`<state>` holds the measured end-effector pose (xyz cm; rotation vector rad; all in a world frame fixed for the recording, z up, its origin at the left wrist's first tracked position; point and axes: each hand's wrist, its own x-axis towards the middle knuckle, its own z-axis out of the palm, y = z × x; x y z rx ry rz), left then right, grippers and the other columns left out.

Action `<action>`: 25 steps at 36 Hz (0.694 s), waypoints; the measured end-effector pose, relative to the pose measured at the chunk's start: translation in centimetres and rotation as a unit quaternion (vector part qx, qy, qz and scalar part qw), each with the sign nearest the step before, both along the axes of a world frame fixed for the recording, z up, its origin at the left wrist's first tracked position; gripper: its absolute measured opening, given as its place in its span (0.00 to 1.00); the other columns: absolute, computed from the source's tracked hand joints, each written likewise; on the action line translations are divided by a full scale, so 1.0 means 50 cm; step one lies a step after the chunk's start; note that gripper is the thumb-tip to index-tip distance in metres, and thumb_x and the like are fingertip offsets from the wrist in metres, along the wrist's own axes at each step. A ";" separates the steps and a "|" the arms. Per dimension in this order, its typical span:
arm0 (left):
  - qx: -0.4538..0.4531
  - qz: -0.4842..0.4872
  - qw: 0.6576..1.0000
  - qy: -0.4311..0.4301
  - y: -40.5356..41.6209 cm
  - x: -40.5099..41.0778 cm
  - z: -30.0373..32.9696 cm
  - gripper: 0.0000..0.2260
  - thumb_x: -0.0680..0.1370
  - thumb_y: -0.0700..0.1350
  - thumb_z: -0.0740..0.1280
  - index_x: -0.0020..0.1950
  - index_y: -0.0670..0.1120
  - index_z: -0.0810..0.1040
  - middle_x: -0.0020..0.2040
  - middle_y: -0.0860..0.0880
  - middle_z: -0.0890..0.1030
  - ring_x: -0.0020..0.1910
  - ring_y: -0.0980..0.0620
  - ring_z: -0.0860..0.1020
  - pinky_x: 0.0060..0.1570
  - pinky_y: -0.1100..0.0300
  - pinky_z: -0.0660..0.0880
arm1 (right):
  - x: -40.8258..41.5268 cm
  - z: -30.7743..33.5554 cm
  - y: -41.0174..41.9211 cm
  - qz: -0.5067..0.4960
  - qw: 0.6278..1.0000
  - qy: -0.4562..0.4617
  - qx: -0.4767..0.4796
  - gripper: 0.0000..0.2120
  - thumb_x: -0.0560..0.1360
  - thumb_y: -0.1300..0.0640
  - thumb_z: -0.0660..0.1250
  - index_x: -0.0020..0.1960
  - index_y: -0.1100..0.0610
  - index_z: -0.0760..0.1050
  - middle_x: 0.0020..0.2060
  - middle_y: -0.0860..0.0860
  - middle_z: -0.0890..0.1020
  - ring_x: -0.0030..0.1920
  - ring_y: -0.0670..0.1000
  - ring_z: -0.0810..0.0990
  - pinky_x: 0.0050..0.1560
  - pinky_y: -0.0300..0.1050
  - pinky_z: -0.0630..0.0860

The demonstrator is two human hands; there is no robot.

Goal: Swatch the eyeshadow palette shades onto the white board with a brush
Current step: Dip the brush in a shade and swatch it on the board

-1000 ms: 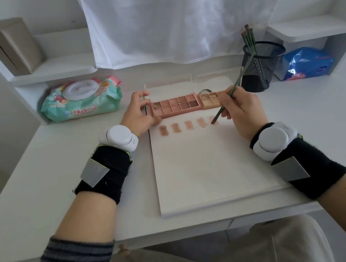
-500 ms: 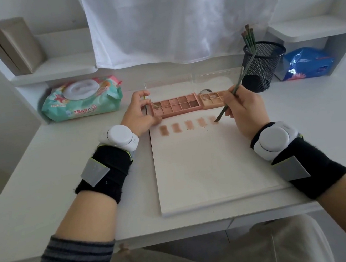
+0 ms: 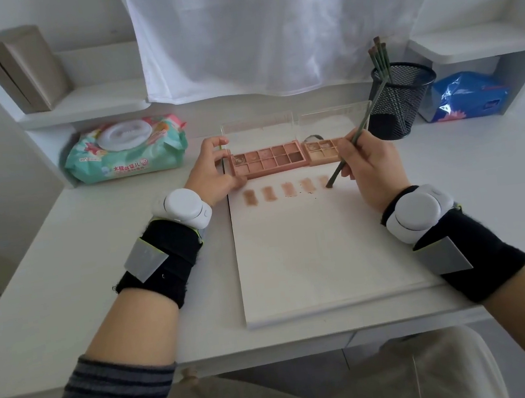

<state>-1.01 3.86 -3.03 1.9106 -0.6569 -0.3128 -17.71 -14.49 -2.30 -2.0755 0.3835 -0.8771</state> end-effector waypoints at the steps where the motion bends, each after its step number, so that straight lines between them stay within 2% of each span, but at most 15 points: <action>1: -0.001 -0.001 1.000 0.001 0.000 0.000 0.000 0.30 0.69 0.32 0.71 0.67 0.47 0.63 0.59 0.48 0.72 0.60 0.54 0.69 0.58 0.65 0.61 | 0.000 0.000 0.000 0.003 1.000 0.004 0.001 0.13 0.76 0.51 0.58 0.42 0.59 0.73 0.27 0.48 0.74 0.35 0.54 0.73 0.41 0.51 0.72; 4: -0.006 -0.006 1.000 0.002 0.000 -0.002 0.002 0.30 0.69 0.32 0.70 0.67 0.47 0.63 0.60 0.48 0.71 0.60 0.54 0.69 0.57 0.67 0.61 | 0.002 0.001 0.000 0.006 1.000 0.001 0.009 0.08 0.77 0.54 0.59 0.40 0.51 0.72 0.29 0.48 0.76 0.37 0.54 0.74 0.40 0.46 0.72; 7: -0.010 -0.009 1.000 0.000 0.002 -0.004 0.005 0.31 0.70 0.31 0.70 0.68 0.46 0.63 0.59 0.47 0.71 0.60 0.54 0.68 0.55 0.69 0.60 | 0.003 0.002 0.003 0.016 1.000 -0.001 0.016 0.09 0.79 0.58 0.59 0.40 0.51 0.71 0.30 0.49 0.76 0.34 0.50 0.74 0.40 0.41 0.72; 10: -0.013 -0.008 1.000 -0.003 0.004 -0.003 0.005 0.31 0.69 0.31 0.71 0.68 0.46 0.63 0.59 0.48 0.71 0.60 0.54 0.68 0.57 0.66 0.60 | 0.004 -0.003 0.001 0.022 1.000 0.014 0.010 0.08 0.78 0.53 0.59 0.41 0.53 0.72 0.30 0.48 0.76 0.34 0.51 0.75 0.44 0.48 0.73; 14: -0.017 -0.009 1.000 -0.009 0.004 -0.003 0.004 0.32 0.68 0.31 0.71 0.68 0.46 0.63 0.58 0.49 0.71 0.61 0.52 0.68 0.58 0.64 0.61 | 0.002 0.000 0.001 0.010 1.000 0.007 0.008 0.14 0.75 0.49 0.58 0.42 0.60 0.74 0.27 0.48 0.75 0.36 0.55 0.74 0.44 0.55 0.73; 17: -0.021 -0.011 1.000 -0.009 0.003 -0.001 0.003 0.33 0.68 0.30 0.72 0.68 0.45 0.63 0.57 0.49 0.71 0.59 0.52 0.69 0.57 0.64 0.63 | 0.000 0.004 0.004 0.009 1.000 -0.013 0.020 0.11 0.75 0.50 0.58 0.38 0.54 0.73 0.26 0.48 0.75 0.35 0.55 0.73 0.42 0.57 0.73; 22: -0.032 -0.008 0.999 -0.015 0.001 0.002 0.003 0.34 0.66 0.29 0.73 0.67 0.46 0.63 0.57 0.48 0.71 0.55 0.52 0.70 0.50 0.70 0.67 | 0.002 0.001 0.001 0.012 1.000 0.013 0.000 0.10 0.75 0.47 0.57 0.37 0.48 0.69 0.26 0.46 0.75 0.38 0.57 0.73 0.46 0.54 0.72; 25: -0.037 -0.012 0.999 -0.017 0.001 0.000 0.005 0.35 0.65 0.29 0.73 0.67 0.46 0.64 0.56 0.48 0.71 0.55 0.52 0.71 0.53 0.64 0.69 | 0.002 0.003 0.001 0.014 1.000 -0.010 0.015 0.10 0.78 0.55 0.59 0.39 0.48 0.70 0.29 0.50 0.76 0.36 0.53 0.74 0.40 0.45 0.73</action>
